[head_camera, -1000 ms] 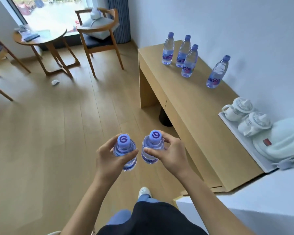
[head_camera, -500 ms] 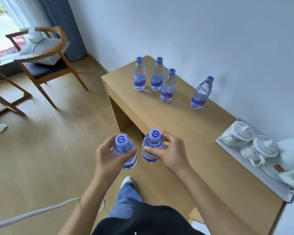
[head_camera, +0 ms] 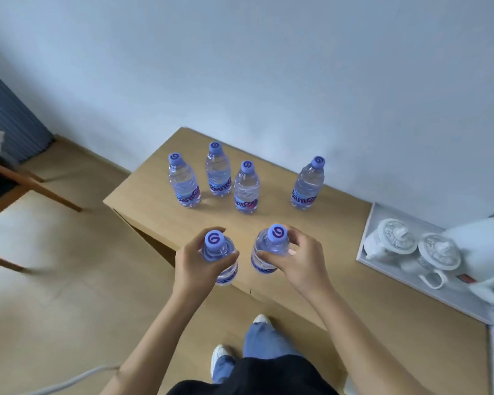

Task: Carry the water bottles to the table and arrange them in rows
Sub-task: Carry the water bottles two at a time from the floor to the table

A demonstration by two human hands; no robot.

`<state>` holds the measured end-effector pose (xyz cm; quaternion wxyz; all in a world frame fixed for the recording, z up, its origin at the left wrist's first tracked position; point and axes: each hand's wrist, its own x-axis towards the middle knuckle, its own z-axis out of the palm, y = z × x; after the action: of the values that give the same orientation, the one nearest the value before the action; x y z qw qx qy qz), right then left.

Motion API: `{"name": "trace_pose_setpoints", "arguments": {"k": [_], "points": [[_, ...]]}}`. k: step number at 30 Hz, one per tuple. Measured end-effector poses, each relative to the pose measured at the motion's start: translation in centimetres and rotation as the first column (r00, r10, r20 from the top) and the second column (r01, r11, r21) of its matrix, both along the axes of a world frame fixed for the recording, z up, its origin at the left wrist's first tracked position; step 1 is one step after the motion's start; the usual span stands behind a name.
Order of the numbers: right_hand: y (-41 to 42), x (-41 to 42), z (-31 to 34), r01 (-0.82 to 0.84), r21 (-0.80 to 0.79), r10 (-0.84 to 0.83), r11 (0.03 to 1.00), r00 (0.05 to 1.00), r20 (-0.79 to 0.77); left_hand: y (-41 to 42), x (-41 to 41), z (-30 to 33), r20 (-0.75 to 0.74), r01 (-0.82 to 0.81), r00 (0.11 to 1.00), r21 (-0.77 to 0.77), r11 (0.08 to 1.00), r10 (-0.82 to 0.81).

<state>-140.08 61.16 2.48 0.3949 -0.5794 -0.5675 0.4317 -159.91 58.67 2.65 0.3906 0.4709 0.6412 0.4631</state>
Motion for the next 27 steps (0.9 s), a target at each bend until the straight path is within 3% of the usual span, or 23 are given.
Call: {"name": "trace_pose_setpoints", "arguments": {"k": [11,20,27], "points": [[8.0,8.1,-1.6,0.227,-0.035,-0.220,0.973,0.964,0.151,10.3,6.8,-2.1,0.044,0.069,0.997,-0.073,0.995,-0.066],[12.0,13.5,-2.9,0.357,-0.107,-0.350,0.928,0.934,0.072,15.6,12.4,-3.2,0.001,0.111,0.994,-0.082,0.990,-0.111],[13.3,15.3,-4.1,0.436,-0.100,-0.423,0.894,0.897,0.126,17.2,13.8,-4.2,-0.039,0.105,0.993,-0.079,0.991,-0.108]]}}
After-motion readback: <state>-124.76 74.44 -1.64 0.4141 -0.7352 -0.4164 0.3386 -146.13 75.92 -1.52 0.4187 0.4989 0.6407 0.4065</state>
